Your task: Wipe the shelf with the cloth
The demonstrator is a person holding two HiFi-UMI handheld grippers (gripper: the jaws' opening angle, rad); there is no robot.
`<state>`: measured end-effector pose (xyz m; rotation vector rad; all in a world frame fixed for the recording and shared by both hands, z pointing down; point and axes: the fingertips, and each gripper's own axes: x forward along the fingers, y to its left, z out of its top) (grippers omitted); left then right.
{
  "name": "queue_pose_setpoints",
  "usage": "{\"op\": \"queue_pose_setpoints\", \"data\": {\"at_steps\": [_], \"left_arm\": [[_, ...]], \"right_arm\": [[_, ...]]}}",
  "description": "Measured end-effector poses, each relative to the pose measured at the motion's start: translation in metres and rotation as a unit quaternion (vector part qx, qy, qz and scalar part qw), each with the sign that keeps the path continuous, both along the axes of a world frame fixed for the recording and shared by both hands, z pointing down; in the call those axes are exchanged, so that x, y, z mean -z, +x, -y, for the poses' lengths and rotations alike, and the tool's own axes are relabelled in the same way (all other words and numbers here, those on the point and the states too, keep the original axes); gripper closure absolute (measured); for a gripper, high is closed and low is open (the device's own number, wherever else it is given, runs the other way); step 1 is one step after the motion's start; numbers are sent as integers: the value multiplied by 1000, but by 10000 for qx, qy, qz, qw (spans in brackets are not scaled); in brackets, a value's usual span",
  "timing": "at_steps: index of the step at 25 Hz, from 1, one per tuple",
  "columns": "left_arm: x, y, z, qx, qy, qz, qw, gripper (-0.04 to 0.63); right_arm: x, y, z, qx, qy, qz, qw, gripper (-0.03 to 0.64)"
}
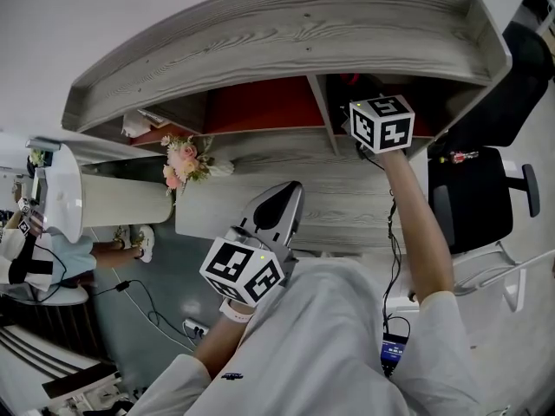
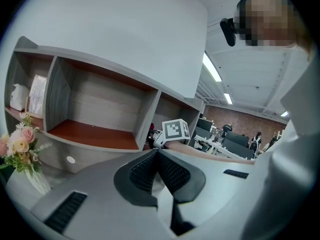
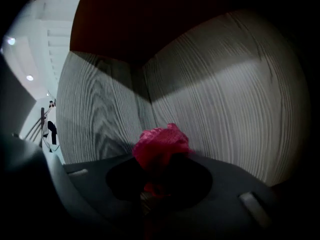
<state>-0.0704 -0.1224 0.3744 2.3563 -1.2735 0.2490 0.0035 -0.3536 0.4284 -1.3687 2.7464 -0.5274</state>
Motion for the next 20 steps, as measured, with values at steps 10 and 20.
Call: {"op": "queue_pose_setpoints", "data": {"at_steps": [10,20], "left_arm": [[-3,2,-8,-28,-10,-52,10000,594],[2,-4,-19,-25,100,-152,9998,594]], "right_arm": [[-55,1,4,199,-1395,-720,9874,522],[-63,17,-12,-334,-1563,-2021,9662,523]]}}
